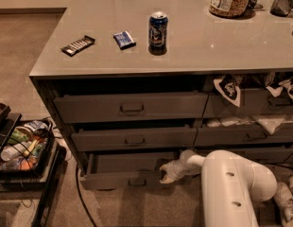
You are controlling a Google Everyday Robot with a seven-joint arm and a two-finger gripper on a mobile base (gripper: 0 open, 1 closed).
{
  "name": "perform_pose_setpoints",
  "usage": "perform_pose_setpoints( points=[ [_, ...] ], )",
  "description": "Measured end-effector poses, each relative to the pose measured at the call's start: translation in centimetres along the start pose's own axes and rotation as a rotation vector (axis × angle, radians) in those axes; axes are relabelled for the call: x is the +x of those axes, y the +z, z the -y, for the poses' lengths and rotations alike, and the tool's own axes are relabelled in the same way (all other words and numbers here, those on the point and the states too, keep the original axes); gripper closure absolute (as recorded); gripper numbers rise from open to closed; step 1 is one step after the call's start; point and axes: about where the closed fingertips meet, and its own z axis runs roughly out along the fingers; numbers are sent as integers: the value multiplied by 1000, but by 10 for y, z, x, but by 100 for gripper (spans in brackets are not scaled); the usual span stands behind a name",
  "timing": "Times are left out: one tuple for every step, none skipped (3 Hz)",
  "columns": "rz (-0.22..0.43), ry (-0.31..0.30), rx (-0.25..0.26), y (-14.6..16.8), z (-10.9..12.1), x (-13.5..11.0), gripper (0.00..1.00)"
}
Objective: Open bottom drawer
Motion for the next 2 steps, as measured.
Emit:
perform_pose_setpoints(
  points=[
    [0,0,0,-2,0,-1,61],
    [-5,-34,44,-2,-11,-2,60]
  ],
)
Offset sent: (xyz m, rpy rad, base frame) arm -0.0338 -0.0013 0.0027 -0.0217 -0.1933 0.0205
